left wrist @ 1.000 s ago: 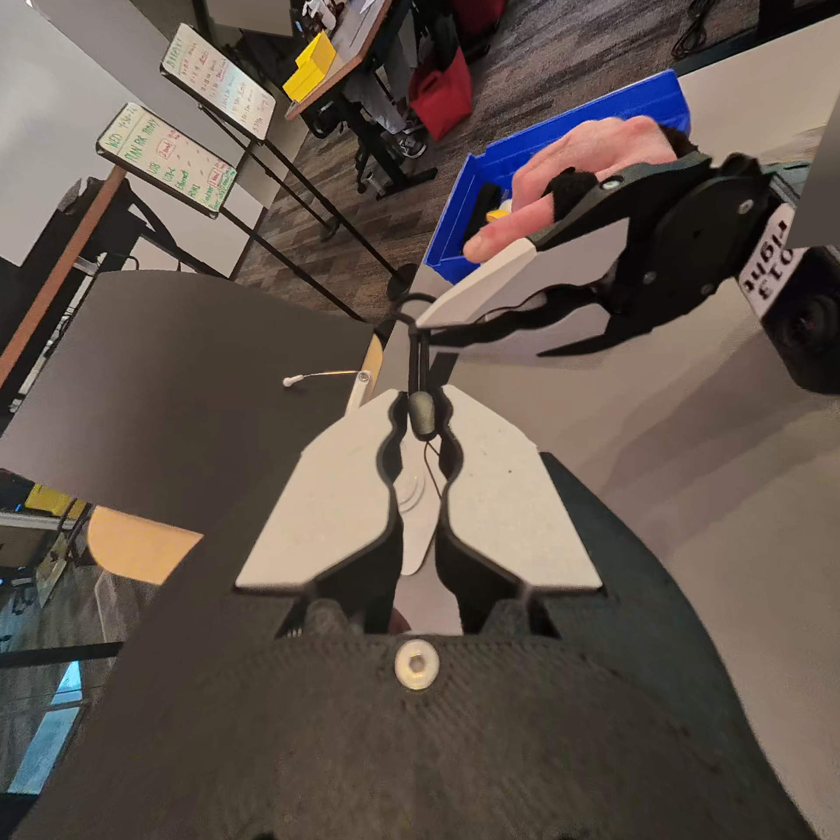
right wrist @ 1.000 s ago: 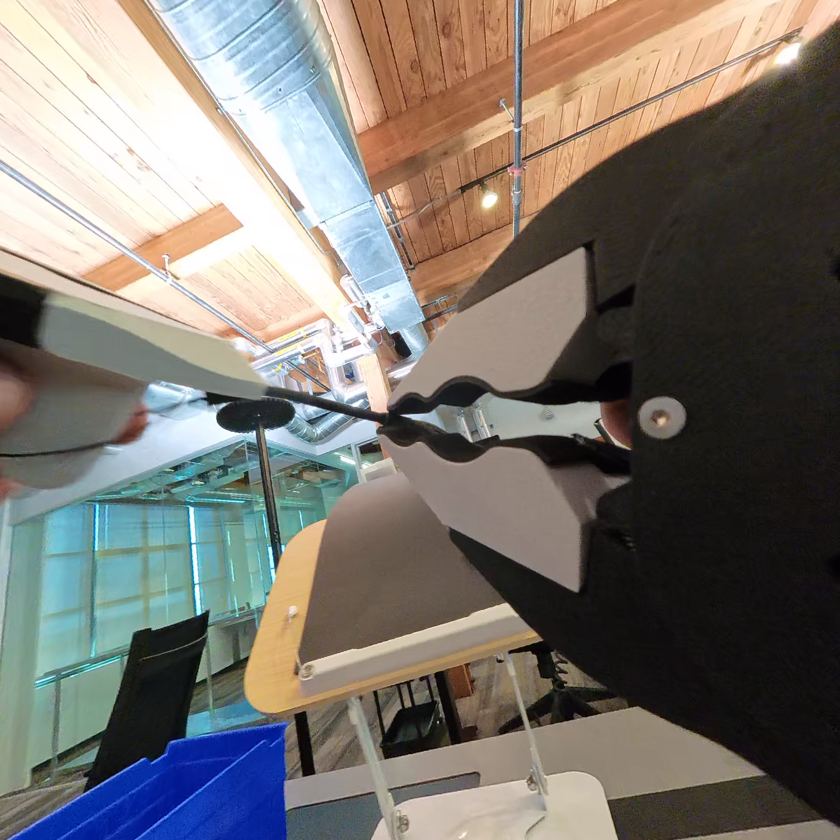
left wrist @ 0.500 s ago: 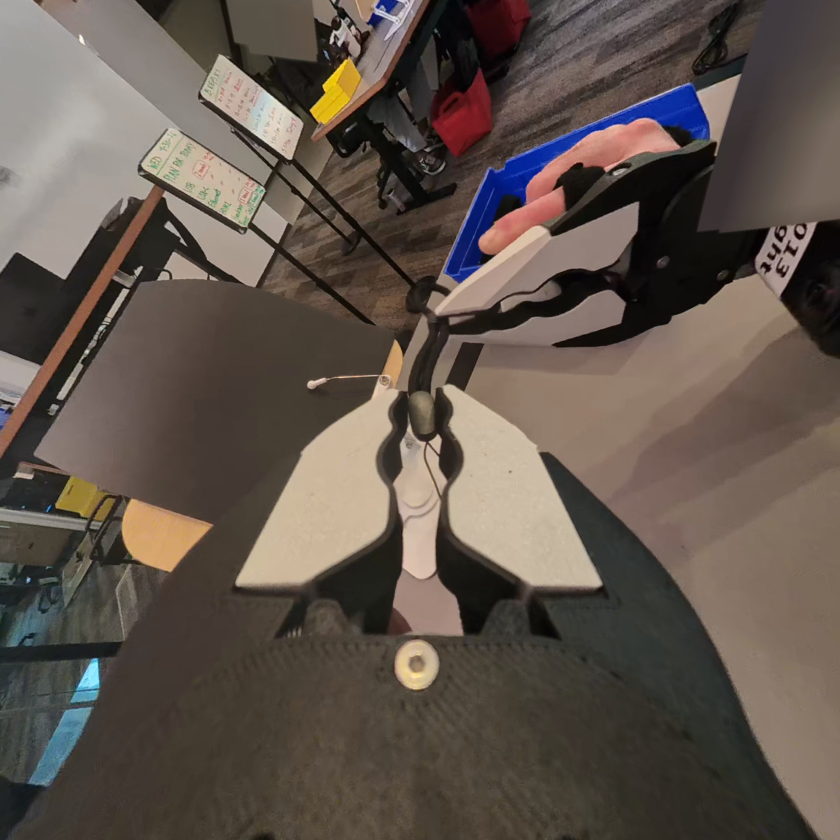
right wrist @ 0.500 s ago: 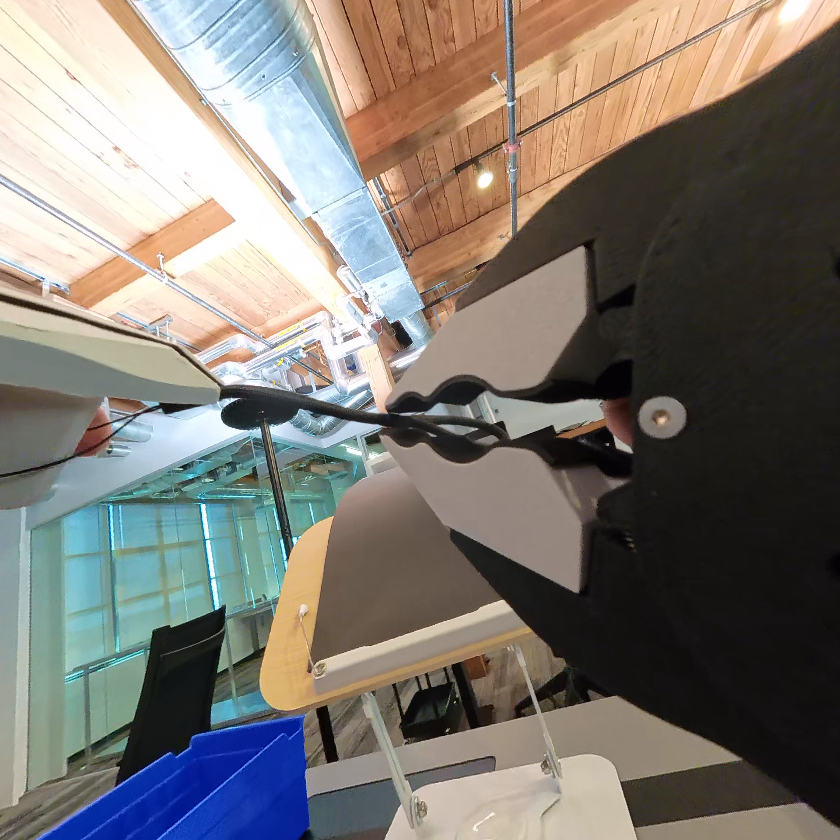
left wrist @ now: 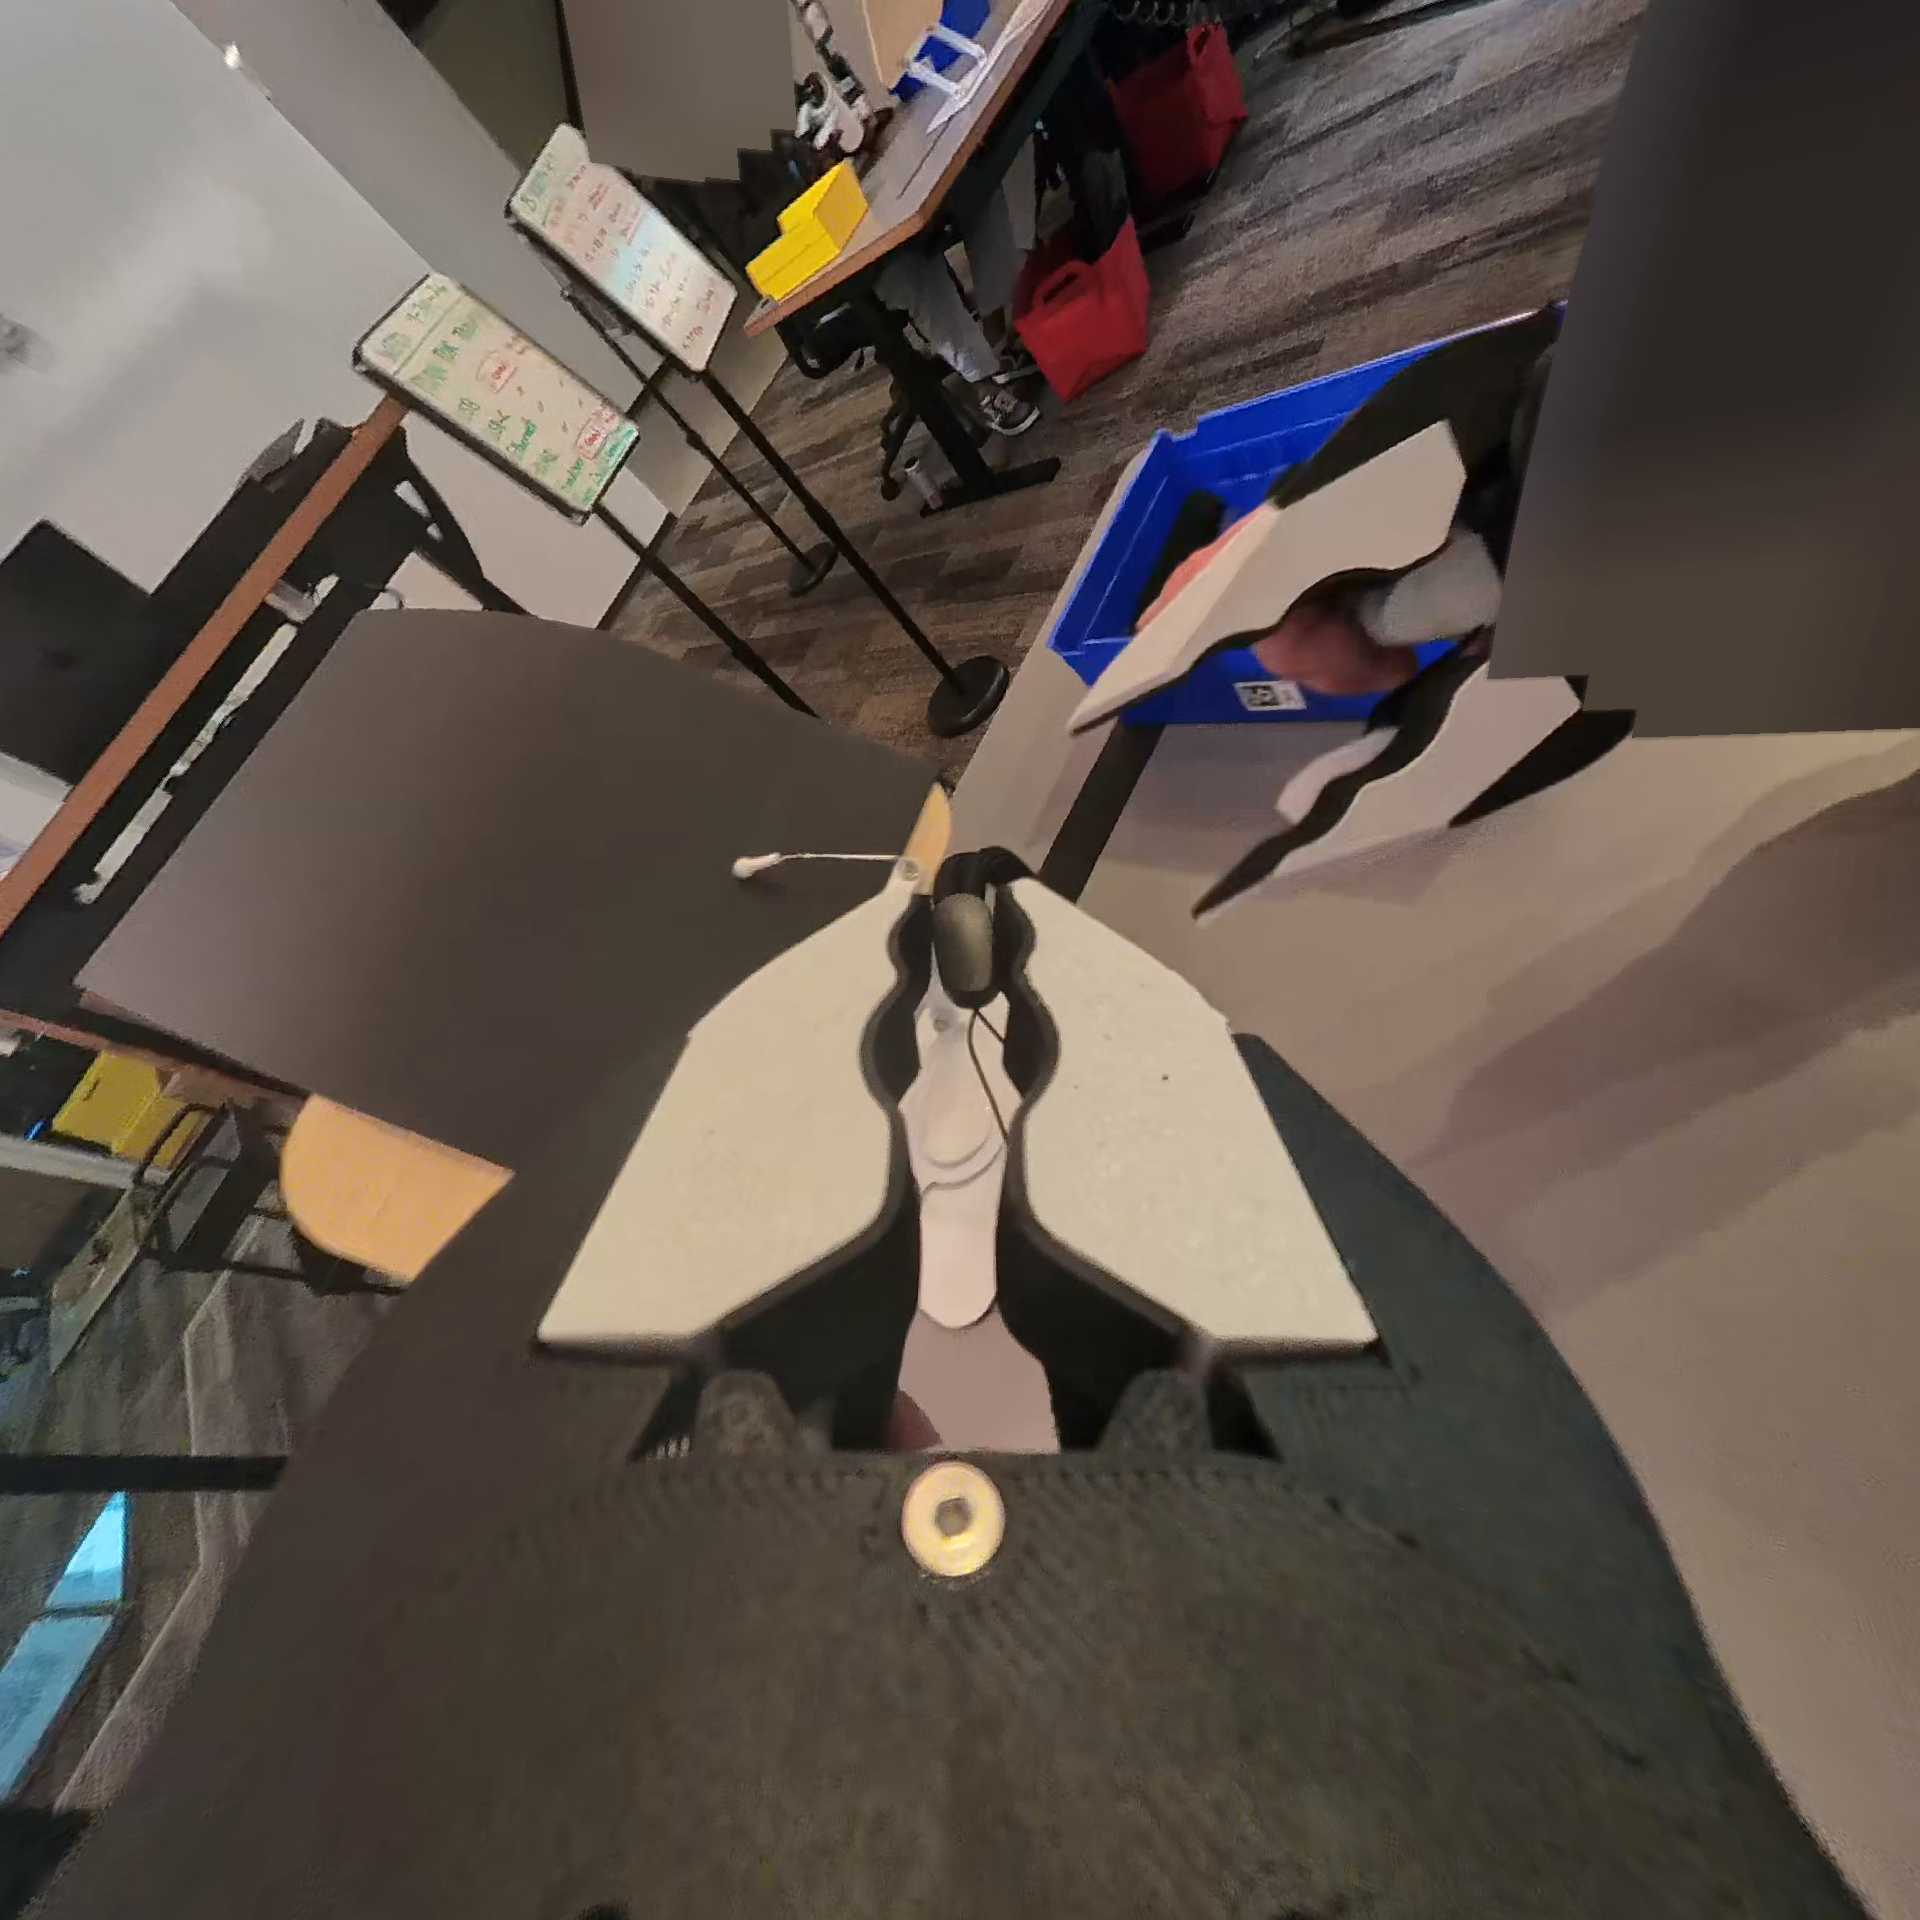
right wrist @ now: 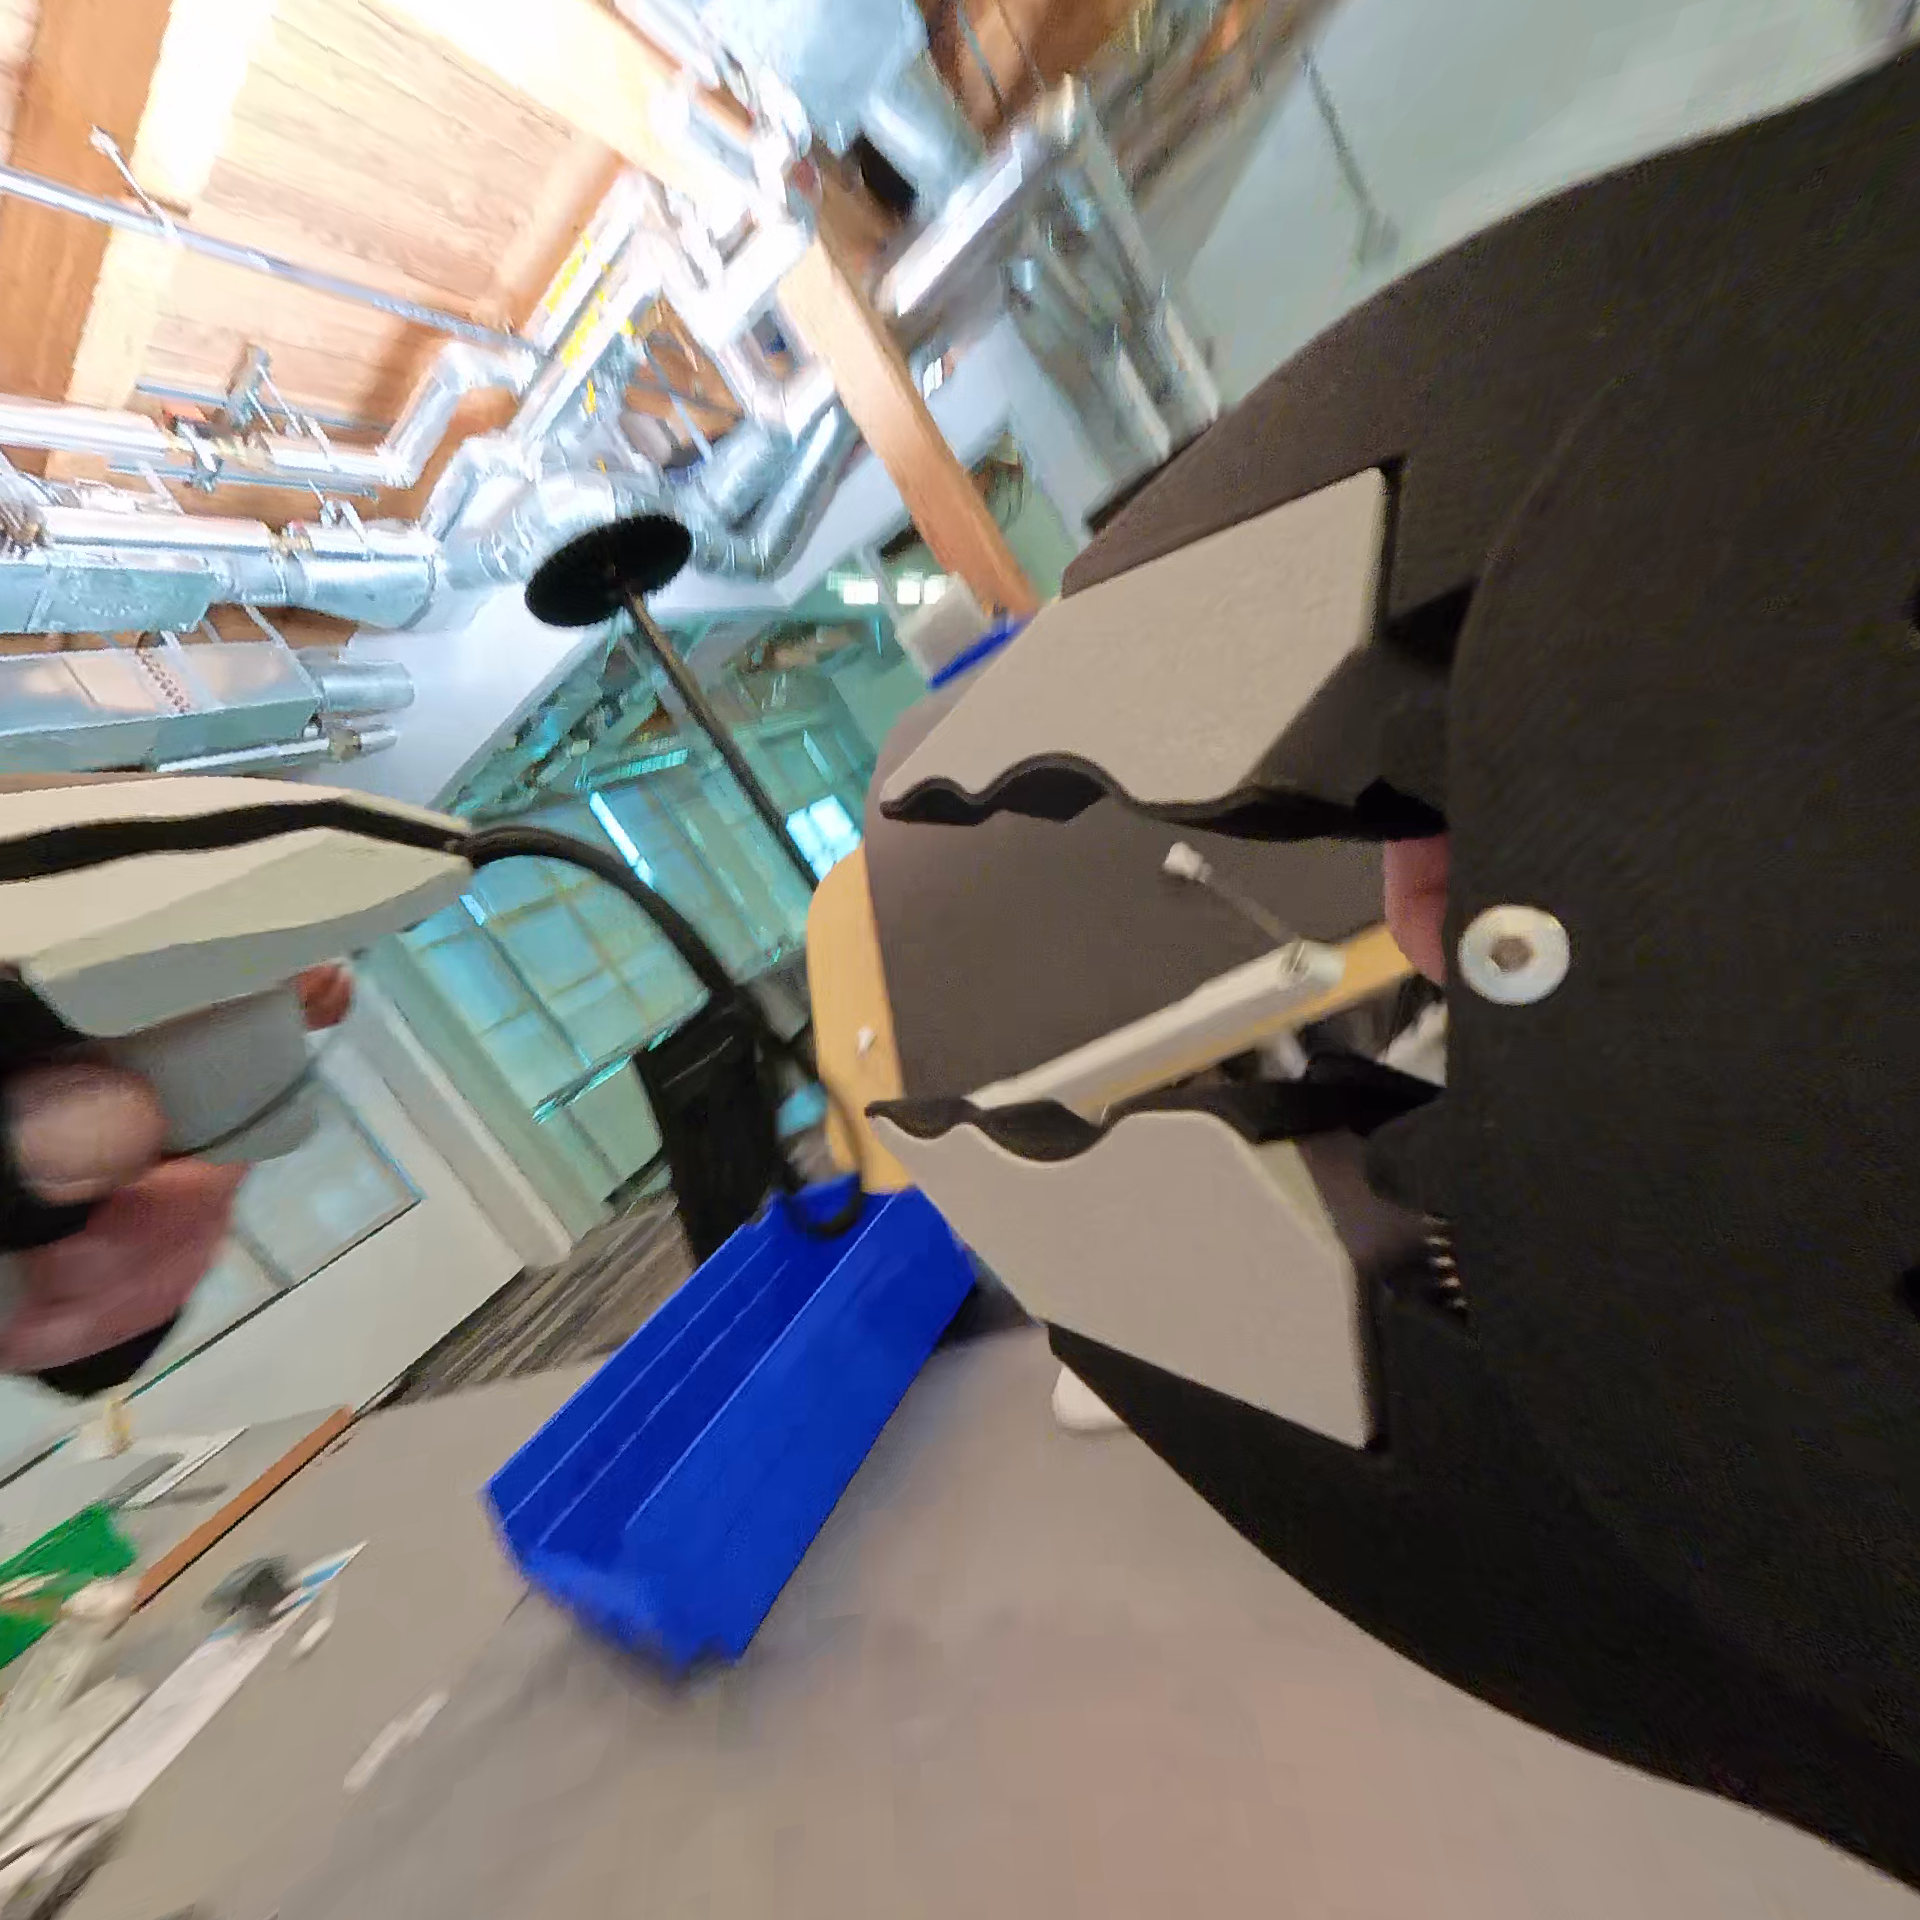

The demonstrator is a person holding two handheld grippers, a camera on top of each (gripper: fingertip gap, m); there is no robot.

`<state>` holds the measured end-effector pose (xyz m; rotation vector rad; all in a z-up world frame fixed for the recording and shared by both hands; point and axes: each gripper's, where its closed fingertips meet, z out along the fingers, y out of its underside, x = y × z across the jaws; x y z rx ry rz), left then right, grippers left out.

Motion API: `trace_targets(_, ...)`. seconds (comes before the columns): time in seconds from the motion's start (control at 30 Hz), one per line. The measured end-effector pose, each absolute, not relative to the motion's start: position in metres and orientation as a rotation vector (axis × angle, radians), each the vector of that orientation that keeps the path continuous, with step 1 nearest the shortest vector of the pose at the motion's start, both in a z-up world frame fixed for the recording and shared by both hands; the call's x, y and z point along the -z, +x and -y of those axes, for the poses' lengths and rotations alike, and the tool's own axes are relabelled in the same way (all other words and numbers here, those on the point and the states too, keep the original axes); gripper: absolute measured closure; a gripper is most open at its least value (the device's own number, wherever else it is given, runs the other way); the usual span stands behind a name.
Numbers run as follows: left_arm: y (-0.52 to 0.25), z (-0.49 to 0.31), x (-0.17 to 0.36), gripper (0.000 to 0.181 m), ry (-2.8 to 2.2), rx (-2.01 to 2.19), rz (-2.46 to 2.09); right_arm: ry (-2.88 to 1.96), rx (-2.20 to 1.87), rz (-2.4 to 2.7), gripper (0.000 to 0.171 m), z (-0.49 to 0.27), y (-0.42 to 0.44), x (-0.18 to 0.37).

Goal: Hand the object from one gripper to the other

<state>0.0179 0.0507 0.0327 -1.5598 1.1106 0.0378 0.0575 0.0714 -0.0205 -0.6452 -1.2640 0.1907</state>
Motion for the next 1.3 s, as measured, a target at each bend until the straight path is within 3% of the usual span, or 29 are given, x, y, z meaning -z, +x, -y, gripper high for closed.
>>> trace_targets(0.1, 0.032, -0.045, -0.022, 0.17, -1.53, -0.034, -1.203, -0.756, -0.494, 1.25, 0.116, -0.055, 0.046, 0.021)
trace_targets(0.17, 0.043, -0.038, -0.012, 0.17, -1.51, -0.038, -1.298, -0.787, -0.592, 1.234, 0.125, -0.054, 0.045, 0.02)
trace_targets(0.23, 0.054, -0.033, -0.002, 0.17, -1.497, -0.042, -1.378, -0.778, -0.654, 1.233, 0.145, -0.049, 0.046, 0.018)
trace_targets(0.27, 0.059, -0.031, 0.002, 0.17, -1.49, -0.044, -1.409, -0.781, -0.664, 1.241, 0.166, -0.048, 0.046, 0.02)
trace_targets(0.3, 0.062, -0.032, 0.004, 0.17, -1.487, -0.052, -1.422, -0.788, -0.666, 1.264, 0.171, -0.047, 0.044, 0.023)
trace_targets(0.4, 0.067, -0.035, 0.003, 0.17, -1.458, -0.07, -1.436, -0.823, -0.75, 1.239, 0.171, -0.049, 0.048, 0.019)
trace_targets(0.5, 0.06, -0.043, -0.015, 0.147, -1.394, -0.127, -1.35, -0.895, -0.914, 1.155, 0.171, -0.061, 0.059, 0.008)
trace_targets(0.63, 0.055, -0.042, -0.037, 0.131, -1.315, -0.138, -1.252, -0.928, -1.007, 1.148, 0.171, -0.059, 0.056, 0.009)
trace_targets(1.07, -0.005, -0.051, -0.143, 0.155, -1.09, 0.131, -0.595, -0.83, -0.625, 1.355, 0.171, -0.05, 0.04, 0.037)
trace_targets(1.3, 0.01, -0.042, -0.094, 0.147, -1.207, 0.029, -0.826, -0.958, -0.984, 1.039, 0.171, -0.082, 0.068, 0.0)
